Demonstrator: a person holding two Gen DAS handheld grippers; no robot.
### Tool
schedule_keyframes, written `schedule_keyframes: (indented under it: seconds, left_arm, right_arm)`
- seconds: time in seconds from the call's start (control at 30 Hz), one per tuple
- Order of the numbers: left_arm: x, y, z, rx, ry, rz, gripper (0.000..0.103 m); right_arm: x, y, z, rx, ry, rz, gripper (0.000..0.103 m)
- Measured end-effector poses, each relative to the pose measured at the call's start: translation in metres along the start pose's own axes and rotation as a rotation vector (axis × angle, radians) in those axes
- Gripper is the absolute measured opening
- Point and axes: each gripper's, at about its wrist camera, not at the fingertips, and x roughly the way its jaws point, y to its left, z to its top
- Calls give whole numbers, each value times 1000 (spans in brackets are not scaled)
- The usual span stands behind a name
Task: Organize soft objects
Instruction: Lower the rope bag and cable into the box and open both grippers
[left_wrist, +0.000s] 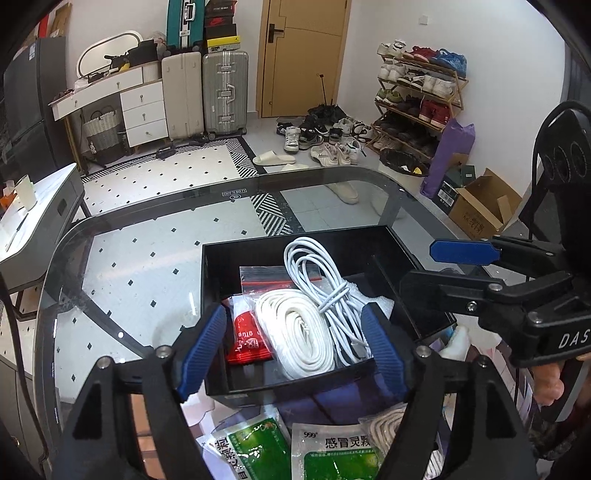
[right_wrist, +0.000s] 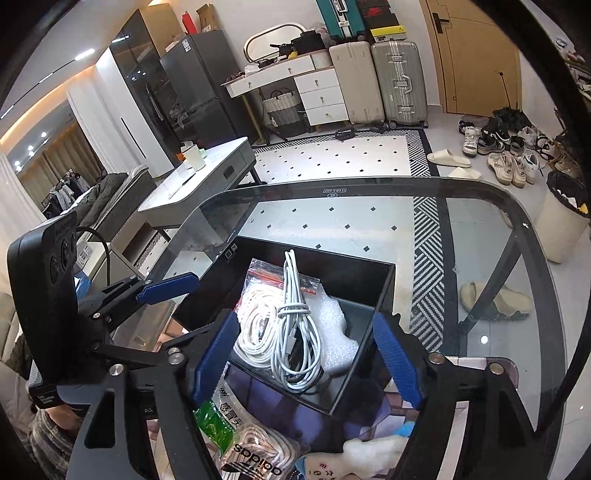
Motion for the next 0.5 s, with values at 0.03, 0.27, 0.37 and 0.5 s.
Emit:
schedule_keyframes:
  seconds: [0.03, 0.27, 0.37, 0.5]
  left_arm:
    - [-2, -1, -1, 0, -2, -1, 79]
    - [-17, -7, -6, -3, -17, 5, 98]
    - [-23, -6, -8, -8, -22, 2, 99]
    - [-28, -8, -14, -13, -16, 15, 103]
  right_arm:
    - [-3, -1, -1, 1, -3, -4, 85]
    - [-20, -1, -12, 14, -17, -22, 99]
    - [-27, -5, -17, 23, -19, -32, 99]
    - [-32, -10, -24, 43, -9, -26, 100]
